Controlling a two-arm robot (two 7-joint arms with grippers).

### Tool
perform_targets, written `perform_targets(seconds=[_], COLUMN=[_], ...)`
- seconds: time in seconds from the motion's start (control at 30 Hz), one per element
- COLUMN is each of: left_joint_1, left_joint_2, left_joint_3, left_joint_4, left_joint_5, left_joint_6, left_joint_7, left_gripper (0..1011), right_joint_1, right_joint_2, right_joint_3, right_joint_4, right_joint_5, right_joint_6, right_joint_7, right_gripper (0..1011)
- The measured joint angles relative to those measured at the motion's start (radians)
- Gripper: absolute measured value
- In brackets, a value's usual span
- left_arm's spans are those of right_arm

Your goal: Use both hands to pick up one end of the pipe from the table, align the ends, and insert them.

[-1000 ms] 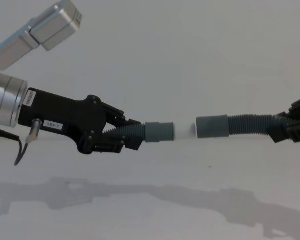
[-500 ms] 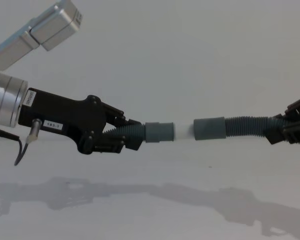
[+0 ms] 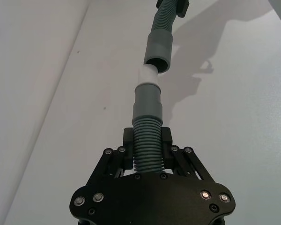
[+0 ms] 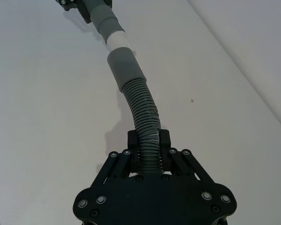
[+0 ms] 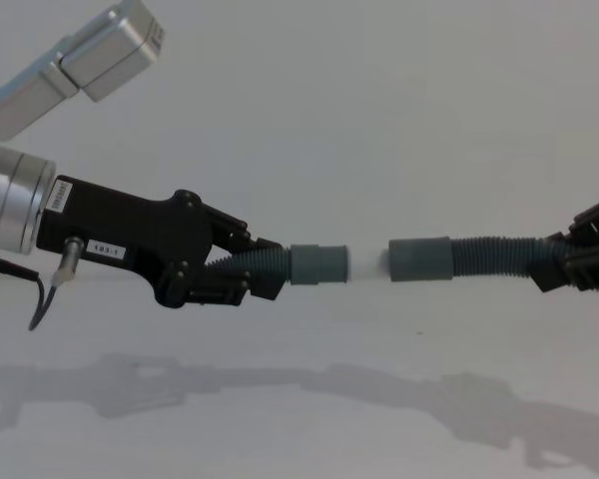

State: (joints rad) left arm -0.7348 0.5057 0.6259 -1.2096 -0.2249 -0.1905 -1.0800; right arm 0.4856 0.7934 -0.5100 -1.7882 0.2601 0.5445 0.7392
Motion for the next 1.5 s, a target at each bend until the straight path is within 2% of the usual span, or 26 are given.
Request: perform_targets(seconds=[0.83, 1.5], left_joint_1=[0.000, 0.000], left_joint_2=[0.000, 0.000], left_joint_3=[0.000, 0.000], left_joint_4=[0.000, 0.000], left_joint_5=[0.000, 0.000], left_joint_6=[0.000, 0.000], left_joint_7=[0.000, 0.000], left_gripper=[307, 307], right_joint_1=[0.009, 0.032], right_joint_2=[0.010, 0.010], right_joint_3=[-0.006, -0.030], right_joint_4=[0.014, 0.021], right_joint_5=[0.031, 0.046], right_joint_6=[0.000, -0.004], right_joint_7=[-0.011, -0.005], right_gripper=[239, 240])
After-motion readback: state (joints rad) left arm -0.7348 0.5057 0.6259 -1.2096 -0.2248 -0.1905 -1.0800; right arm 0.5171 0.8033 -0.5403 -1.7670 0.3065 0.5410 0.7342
